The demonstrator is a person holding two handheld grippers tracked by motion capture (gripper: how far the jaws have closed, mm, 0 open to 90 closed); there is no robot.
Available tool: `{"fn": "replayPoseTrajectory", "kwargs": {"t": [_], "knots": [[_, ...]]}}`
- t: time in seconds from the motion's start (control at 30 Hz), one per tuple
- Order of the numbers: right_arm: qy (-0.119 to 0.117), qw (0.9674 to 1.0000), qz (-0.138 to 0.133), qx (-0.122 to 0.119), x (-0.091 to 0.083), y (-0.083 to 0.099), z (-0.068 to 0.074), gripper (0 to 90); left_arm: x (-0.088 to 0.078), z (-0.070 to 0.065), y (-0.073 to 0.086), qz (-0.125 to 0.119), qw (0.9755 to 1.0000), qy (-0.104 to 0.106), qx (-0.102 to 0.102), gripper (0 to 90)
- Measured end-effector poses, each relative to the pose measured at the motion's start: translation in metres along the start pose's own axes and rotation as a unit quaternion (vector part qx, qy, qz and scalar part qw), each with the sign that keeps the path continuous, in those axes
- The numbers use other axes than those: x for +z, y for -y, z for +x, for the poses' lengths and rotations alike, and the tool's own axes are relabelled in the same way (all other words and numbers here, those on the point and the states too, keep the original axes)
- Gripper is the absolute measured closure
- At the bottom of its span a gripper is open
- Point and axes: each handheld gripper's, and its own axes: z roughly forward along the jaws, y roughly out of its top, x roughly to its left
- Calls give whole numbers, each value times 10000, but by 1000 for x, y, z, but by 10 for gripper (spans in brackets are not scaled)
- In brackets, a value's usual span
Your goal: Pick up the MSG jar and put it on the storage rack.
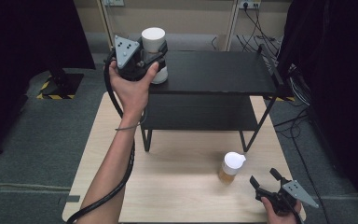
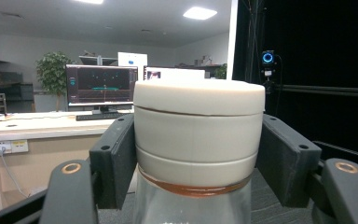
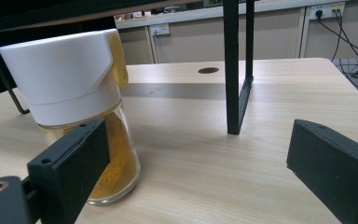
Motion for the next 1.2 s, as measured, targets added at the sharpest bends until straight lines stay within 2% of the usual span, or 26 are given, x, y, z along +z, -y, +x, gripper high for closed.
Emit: {"fn": "replayPoseTrajectory", "kwargs": {"t": [0.53,0.63,0.67,0.73,0.83,1.03,1.2], "knots": [[-6,10000,3,-13,0,0,0,61,-2,5,8,-119,9998,92,-125,328],[-11,10000,-14,1,0,1,0,61,-2,4,10,-147,9998,6,-166,258],[-12,10000,-14,6,0,0,0,61,-2,2,12,-203,9996,-74,-197,212],[-12,10000,-8,-1,0,0,0,61,-4,1,16,-319,9991,-103,-247,144],[-13,10000,-6,-16,0,0,0,61,-7,-2,18,-406,9989,-198,-82,109],[-11,10000,0,-18,0,0,0,61,-13,-4,22,-537,9983,-172,136,98],[-11,10000,4,-14,0,0,0,61,-18,-4,23,-617,9977,-135,232,86]]}}
